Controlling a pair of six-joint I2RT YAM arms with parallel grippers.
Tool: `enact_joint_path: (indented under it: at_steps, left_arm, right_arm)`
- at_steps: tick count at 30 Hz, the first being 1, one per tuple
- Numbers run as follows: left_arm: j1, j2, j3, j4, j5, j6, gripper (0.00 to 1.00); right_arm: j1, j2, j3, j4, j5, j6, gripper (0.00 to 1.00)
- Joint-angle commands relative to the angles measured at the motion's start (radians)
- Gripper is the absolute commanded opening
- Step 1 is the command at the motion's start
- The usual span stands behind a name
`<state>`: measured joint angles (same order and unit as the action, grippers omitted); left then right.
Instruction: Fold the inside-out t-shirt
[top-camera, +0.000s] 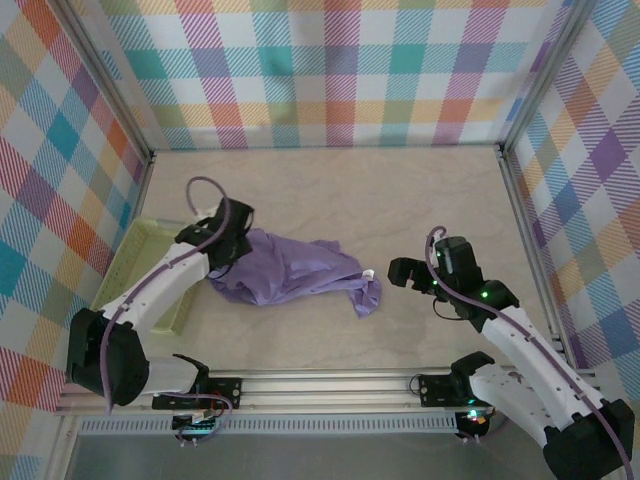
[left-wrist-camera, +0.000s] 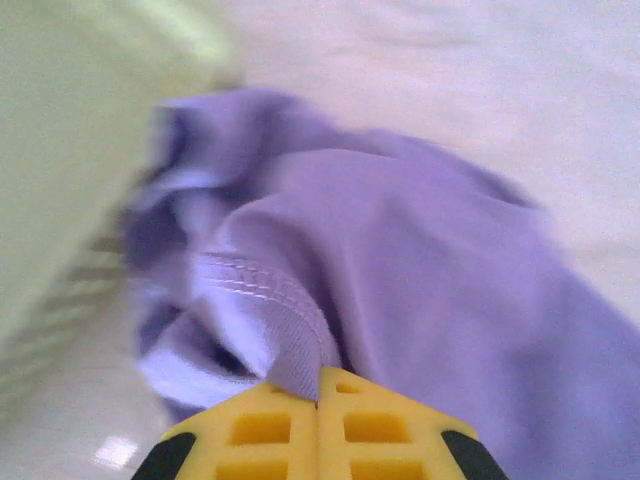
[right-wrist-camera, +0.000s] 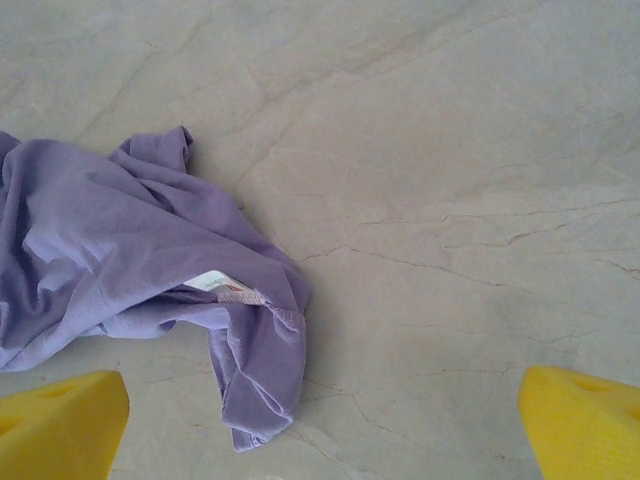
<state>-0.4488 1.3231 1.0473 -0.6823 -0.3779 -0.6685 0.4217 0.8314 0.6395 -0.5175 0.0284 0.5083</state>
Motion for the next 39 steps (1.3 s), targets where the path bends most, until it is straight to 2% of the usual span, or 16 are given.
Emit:
enact_joint_path:
  at_steps: [1,4,6,14,19,22,25,28,32,36,39]
  left_arm:
    - [-0.163,0.01,0.153,-0.065,-0.035,-0.045,0.0]
    - [-0.269,0.076,0.292,-0.097,-0.045,-0.047,0.0]
    - [-0.298,0.111,0.364,-0.116,-0.047,-0.045,0.0]
    - [-0.299,0.093,0.412,-0.148,-0.107,-0.032,0.0]
    - [-0.297,0.034,0.41,-0.124,-0.117,0.023,0.0]
    - [-0.286,0.035,0.462,-0.145,-0.131,0.069,0.0]
    - [-0.286,0.037,0.521,-0.136,-0.084,0.123,0.0]
    - [-0.307,0.04,0.591,-0.123,-0.005,0.152,0.0]
    - [-0.348,0.062,0.67,-0.171,-0.056,0.155,0.0]
    - [-0.348,0.06,0.679,-0.194,-0.111,0.147,0.0]
    - [-0.346,0.054,0.67,-0.19,-0.135,0.141,0.0]
  right_arm:
    - [0.025,0.025,0.035,0.012,-0.033,-0.018,1.0]
    - [0.069,0.054,0.04,0.038,-0.031,-0.028,1.0]
    - [0.103,0.099,0.035,0.071,-0.036,-0.022,1.0]
    - [0.253,0.402,0.062,0.167,0.041,0.01,1.0]
    - [0.286,0.561,0.121,0.194,0.035,0.011,0.9]
    - [0.295,0.608,0.143,0.213,0.022,0.012,0.78]
    - [0.298,0.627,0.161,0.204,0.035,0.015,0.59]
    - [0.3,0.602,0.169,0.168,0.114,0.02,0.39]
    - [0.29,0.496,0.174,0.09,0.245,0.014,0.15]
    - [0.223,0.323,0.177,-0.011,0.312,-0.019,0.08]
    - [0.134,0.192,0.186,-0.072,0.293,-0.054,0.06]
